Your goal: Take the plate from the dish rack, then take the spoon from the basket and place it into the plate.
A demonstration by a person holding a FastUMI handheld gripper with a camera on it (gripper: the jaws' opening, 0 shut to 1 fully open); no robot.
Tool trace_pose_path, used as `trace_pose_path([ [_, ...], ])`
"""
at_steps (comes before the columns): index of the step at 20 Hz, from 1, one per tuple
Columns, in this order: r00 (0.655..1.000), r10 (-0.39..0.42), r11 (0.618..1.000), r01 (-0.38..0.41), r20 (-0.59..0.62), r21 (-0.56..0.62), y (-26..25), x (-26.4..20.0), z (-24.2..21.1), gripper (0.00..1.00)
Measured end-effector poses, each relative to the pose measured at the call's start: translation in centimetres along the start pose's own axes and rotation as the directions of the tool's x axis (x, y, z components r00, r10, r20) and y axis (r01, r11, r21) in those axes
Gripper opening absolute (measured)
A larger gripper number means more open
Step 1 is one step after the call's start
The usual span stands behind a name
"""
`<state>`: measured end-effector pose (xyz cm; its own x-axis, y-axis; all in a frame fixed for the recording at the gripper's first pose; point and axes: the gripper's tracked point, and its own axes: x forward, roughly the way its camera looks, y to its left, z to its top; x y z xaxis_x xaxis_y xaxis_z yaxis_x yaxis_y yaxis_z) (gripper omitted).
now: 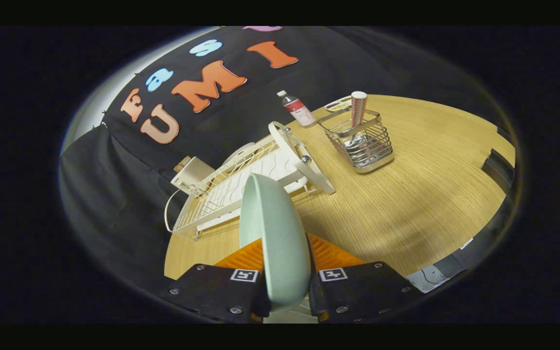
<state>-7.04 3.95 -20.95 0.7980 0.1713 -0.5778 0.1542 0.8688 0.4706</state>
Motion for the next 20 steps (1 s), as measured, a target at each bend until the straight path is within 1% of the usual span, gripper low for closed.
trace_pose_path([
  [3,0.999,-0.047,0.999,0.047,0.002,0.006,-2.0,0.2,0.2,0.38],
  [5,0.998,-0.055,0.998,0.054,0.005,0.027,-2.6,0.0,0.5,0.41],
  [7,0.997,-0.071,0.997,0.071,0.009,0.017,-3.5,-0.1,0.7,0.43],
  [10,0.996,-0.088,0.996,0.088,0.025,0.008,-4.6,-0.3,1.5,0.54],
  [11,0.996,-0.089,0.996,0.089,0.029,0.008,-4.8,-0.4,1.9,0.55],
  [13,0.993,-0.103,0.994,0.104,0.057,-0.015,-5.3,-0.7,2.6,0.59],
  [14,0.990,-0.116,0.992,0.119,0.080,-0.036,-5.6,-1.0,3.4,0.65],
  [15,0.986,-0.128,0.989,0.135,0.107,-0.061,-5.9,-1.2,4.4,0.69],
  [16,0.981,-0.138,0.985,0.151,0.138,-0.087,-6.1,-1.3,5.3,0.77],
  [17,0.974,-0.147,0.979,0.168,0.171,-0.117,-6.3,-1.4,6.4,0.80],
  [18,0.966,-0.154,0.971,0.186,0.205,-0.148,-6.4,-1.6,7.3,0.85],
  [20,0.944,-0.163,0.950,0.229,0.286,-0.214,-6.5,-2.3,9.4,0.93],
])
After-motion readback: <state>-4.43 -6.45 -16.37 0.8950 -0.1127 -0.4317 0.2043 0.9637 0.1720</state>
